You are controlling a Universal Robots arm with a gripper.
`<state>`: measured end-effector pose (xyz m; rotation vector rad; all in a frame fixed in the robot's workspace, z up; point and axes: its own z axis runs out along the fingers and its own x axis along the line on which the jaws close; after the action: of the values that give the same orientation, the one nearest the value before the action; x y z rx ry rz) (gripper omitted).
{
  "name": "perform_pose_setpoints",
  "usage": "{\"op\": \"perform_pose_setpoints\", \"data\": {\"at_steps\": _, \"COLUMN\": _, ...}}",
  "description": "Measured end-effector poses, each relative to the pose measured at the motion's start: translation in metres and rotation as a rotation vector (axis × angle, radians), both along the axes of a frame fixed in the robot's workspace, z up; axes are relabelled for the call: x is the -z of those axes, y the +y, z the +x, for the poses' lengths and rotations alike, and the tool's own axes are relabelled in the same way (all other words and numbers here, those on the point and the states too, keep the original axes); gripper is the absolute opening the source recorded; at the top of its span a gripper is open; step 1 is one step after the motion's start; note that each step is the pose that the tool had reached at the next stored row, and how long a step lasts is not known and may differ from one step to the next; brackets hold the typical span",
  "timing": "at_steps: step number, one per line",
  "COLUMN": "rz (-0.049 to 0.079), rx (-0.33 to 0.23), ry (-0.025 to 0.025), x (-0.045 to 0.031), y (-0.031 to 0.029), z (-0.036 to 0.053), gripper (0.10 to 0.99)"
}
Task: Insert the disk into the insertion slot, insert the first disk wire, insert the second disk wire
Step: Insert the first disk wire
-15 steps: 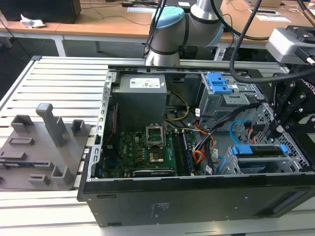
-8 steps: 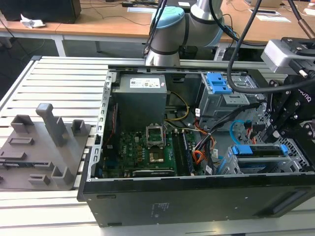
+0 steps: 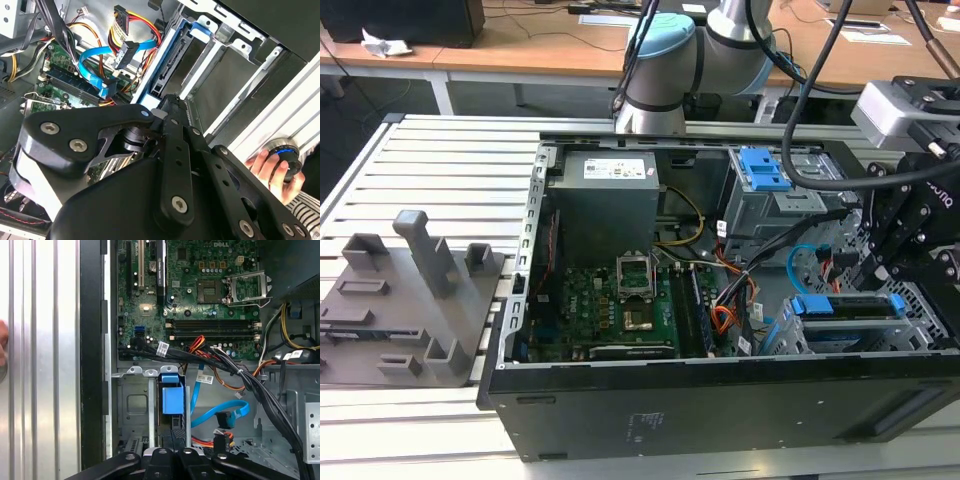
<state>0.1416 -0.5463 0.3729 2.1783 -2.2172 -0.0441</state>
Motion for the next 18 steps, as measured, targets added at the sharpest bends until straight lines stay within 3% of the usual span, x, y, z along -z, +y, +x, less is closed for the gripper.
{"op": "perform_pose_setpoints", "data": {"at_steps": 2, "rz": 0.000, "rx": 0.000, "ry": 0.0000, "x": 0.0000, "y": 0.0000, "z": 0.0001, "gripper": 0.114}}
{"op": "perform_pose_setpoints", "data": {"at_steps": 4, "rz": 0.000, "rx": 0.000, "ry": 0.0000, "x": 0.0000, "y": 0.0000, "z": 0.0001, "gripper": 0.235}}
{"op": "perform_pose_setpoints", "data": {"at_steps": 7, "rz": 0.000, "rx": 0.000, "ry": 0.0000, "x": 0.0000, "y": 0.0006, "z": 0.0002, "gripper": 0.302}}
{"op": "perform_pose_setpoints", "data": {"at_steps": 8, "rz": 0.000, "rx": 0.000, "ry": 0.0000, "x": 0.0001, "y": 0.0076, "z": 0.0011, "gripper": 0.302}}
{"op": "perform_pose_setpoints", "data": {"at_steps": 10, "rz": -0.001, "rx": 0.000, "ry": 0.0000, "x": 0.0003, "y": 0.0357, "z": 0.0059, "gripper": 0.302}}
{"op": "perform_pose_setpoints", "data": {"at_steps": 11, "rz": -0.001, "rx": 0.000, "ry": 0.0001, "x": 0.0020, "y": 0.0459, "z": 0.0081, "gripper": 0.302}}
{"op": "perform_pose_setpoints", "data": {"at_steps": 12, "rz": -0.003, "rx": 0.000, "ry": 0.0002, "x": 0.0045, "y": 0.0492, "z": 0.0090, "gripper": 0.302}}
{"op": "perform_pose_setpoints", "data": {"at_steps": 16, "rz": -0.008, "rx": 0.000, "ry": 0.0002, "x": 0.0132, "y": 0.0520, "z": 0.0098, "gripper": 0.302}}
{"op": "perform_pose_setpoints", "data": {"at_steps": 18, "rz": -0.021, "rx": 0.000, "ry": 0.0002, "x": 0.0193, "y": 0.0523, "z": 0.0100, "gripper": 0.302}}
